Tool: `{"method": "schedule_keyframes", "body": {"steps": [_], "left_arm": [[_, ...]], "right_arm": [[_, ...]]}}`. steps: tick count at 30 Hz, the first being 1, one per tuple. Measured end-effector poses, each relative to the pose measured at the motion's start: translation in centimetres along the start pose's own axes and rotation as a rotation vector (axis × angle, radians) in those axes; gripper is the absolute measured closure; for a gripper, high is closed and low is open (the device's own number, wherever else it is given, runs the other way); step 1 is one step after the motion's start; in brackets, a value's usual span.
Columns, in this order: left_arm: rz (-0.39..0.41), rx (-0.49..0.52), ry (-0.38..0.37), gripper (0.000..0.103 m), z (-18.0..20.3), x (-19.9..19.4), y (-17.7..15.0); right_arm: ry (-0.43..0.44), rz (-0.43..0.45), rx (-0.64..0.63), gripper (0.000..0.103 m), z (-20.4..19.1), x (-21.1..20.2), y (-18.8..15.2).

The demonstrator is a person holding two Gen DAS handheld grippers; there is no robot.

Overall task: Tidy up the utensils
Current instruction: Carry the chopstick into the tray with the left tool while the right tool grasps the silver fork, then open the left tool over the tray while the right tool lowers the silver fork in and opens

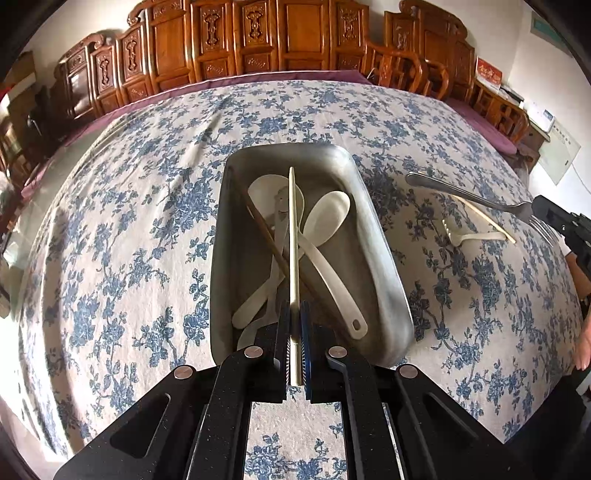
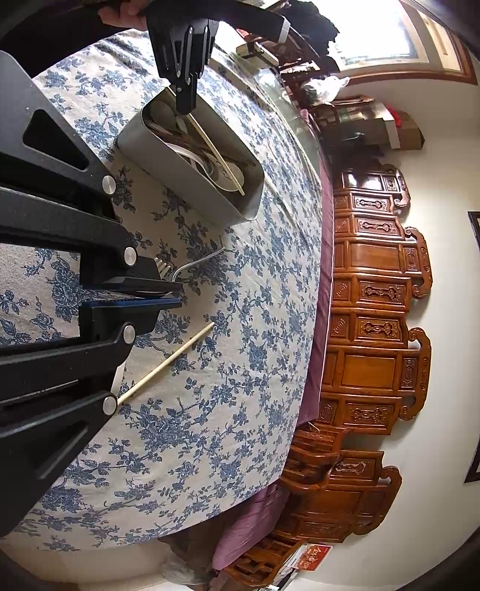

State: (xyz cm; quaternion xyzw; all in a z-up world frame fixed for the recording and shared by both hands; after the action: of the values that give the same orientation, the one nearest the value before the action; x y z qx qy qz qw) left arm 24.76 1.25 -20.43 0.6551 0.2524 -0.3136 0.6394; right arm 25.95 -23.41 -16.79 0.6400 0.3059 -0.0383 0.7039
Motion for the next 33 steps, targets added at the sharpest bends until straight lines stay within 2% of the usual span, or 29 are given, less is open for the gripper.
{"method": "schedule_keyframes", "body": {"steps": [12,14,16,17,20,25,33], "left_arm": [[0.01,0.003,0.019,0.098,-0.6,0.3,0.8],[0.02,0.002,0.015,0.096,-0.8,-0.1,1.0],[0.038,0.004,0.011,0.083,-1.1,-0.6,1.3],[0.05,0.007,0.011,0.082,-1.2,-0.9,1.5],[0.08,0.008,0.011,0.081,-1.9,-1.5,2.0],[0.118,-0.034,0.019,0.074,-3.8,-1.9,2.5],[0.142,-0.064,0.031,0.073,-6.1,-1.7,2.5]], "right_arm": [[0.017,0.018,-0.031,0.099,-1.8,-0.4,1.1],[0.019,0.025,-0.042,0.099,-2.3,-0.5,1.5],[0.023,0.034,-0.054,0.099,-3.1,-0.6,2.1],[0.024,0.039,-0.063,0.099,-3.6,-0.7,2.4],[0.031,0.044,-0.093,0.099,-5.0,-0.5,2.9],[0.036,0.036,-0.158,0.099,-7.7,0.7,3.5],[0.03,0.011,-0.217,0.099,-11.3,3.7,4.3]]}}
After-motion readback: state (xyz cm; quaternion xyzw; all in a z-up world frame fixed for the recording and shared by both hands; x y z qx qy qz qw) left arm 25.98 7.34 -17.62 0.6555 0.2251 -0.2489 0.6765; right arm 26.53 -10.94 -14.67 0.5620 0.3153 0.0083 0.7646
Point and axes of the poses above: each gripper's, at about its wrist camera, not at the fingertips, and x roughly the way its jaws point, z to its right, y to its top, the point moved 1 cm from there along x, roughly the way its jaws point, and after that the axes turned 12 degrees about z, right-handed, at the moved point
